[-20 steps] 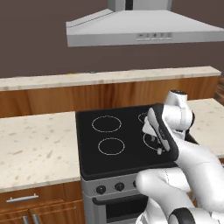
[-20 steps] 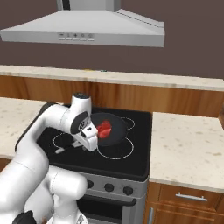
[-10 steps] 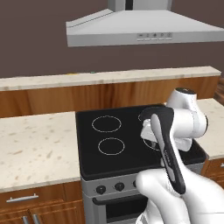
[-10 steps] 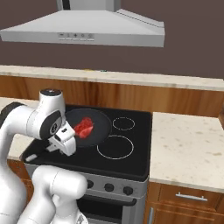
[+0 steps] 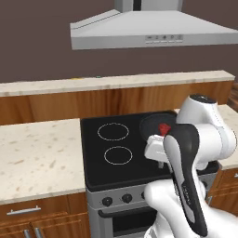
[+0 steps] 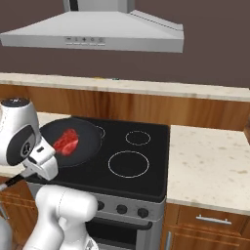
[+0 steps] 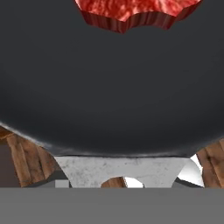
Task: Pick up the pan with the steak in it and place it on the dining table. Then place the steak on the plate.
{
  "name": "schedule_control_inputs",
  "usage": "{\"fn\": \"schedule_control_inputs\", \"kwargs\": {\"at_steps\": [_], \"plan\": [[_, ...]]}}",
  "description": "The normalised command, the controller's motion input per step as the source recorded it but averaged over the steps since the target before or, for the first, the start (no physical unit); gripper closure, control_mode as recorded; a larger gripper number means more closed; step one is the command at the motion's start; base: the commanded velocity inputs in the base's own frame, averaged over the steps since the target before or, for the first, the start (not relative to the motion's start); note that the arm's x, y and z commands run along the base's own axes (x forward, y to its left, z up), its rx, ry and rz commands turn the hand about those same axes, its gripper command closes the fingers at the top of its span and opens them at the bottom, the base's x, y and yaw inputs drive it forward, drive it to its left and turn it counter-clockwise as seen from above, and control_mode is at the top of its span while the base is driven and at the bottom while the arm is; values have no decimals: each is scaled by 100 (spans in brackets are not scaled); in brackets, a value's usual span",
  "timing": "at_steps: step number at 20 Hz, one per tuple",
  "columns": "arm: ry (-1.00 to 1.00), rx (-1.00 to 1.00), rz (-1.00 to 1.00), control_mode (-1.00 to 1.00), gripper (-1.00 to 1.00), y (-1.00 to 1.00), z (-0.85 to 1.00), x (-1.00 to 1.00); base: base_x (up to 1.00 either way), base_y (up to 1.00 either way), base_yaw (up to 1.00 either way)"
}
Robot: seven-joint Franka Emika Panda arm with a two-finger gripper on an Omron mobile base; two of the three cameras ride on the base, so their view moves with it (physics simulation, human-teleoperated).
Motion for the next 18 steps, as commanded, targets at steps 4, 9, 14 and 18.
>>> {"fn": "schedule_control_inputs", "kwargs": {"at_steps": [4, 9, 14, 18], "plan": [[-17, 0, 4, -100, 100, 9, 8, -26, 0, 0, 0], [0, 0, 0, -100, 100, -1, 0, 0, 0, 0, 0], [-11, -2, 5, 100, 100, 2, -2, -32, -7, 0, 7], [0, 0, 0, 100, 100, 0, 0, 0, -24, 0, 46]]}}
